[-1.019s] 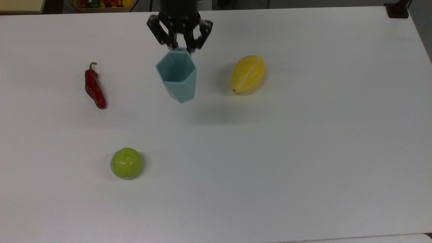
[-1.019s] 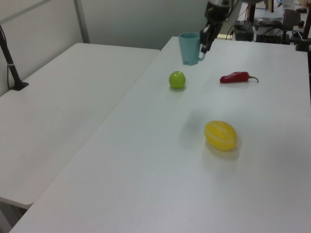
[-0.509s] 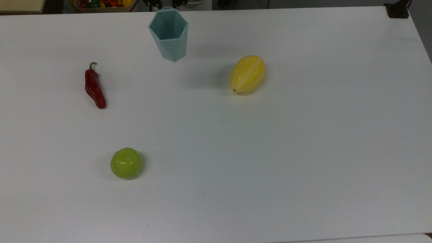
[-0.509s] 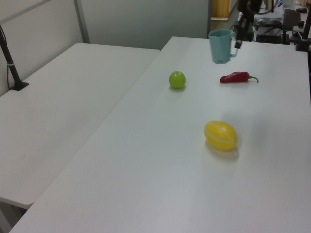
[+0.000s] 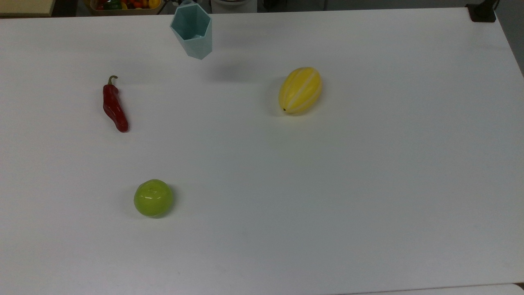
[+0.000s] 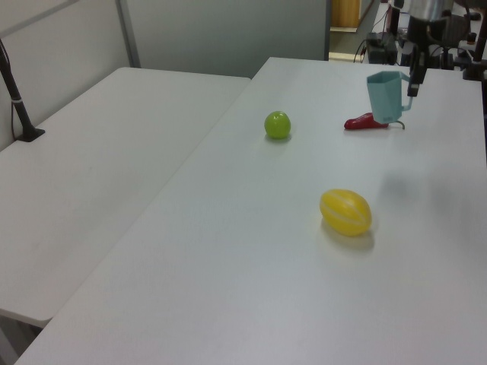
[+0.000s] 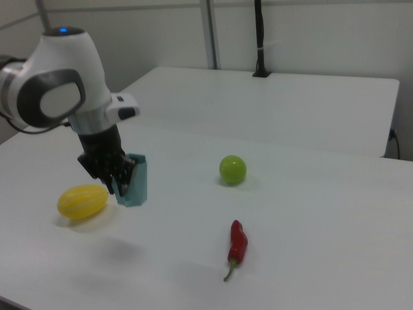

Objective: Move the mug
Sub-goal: 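Lower the mug onto the table and open the gripper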

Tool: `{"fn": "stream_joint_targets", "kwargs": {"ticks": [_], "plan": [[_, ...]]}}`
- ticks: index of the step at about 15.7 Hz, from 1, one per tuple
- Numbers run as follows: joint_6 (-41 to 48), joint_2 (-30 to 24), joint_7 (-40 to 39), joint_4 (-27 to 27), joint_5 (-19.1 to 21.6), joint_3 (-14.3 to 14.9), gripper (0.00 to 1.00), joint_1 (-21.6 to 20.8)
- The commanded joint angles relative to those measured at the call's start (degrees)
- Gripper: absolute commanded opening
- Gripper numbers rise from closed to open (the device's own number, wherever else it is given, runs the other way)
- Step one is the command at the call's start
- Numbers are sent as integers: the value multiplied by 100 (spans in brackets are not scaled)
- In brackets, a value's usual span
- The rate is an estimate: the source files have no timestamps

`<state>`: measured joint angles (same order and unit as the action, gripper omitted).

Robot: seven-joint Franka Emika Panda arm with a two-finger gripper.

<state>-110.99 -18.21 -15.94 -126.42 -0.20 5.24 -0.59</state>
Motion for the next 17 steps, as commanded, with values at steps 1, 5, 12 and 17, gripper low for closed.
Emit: {"fn": "stream_joint_targets", "kwargs": {"ticks": [1,5,12,17], "plan": [[-1027,-191,-190,-987,90,3,0,76],[-2100,-95,-190,-1586,90,3,0,103],[-3025,397,-199,-2018,90,29,0,103],[-3245,600,-199,-2018,90,29,0,190]]}}
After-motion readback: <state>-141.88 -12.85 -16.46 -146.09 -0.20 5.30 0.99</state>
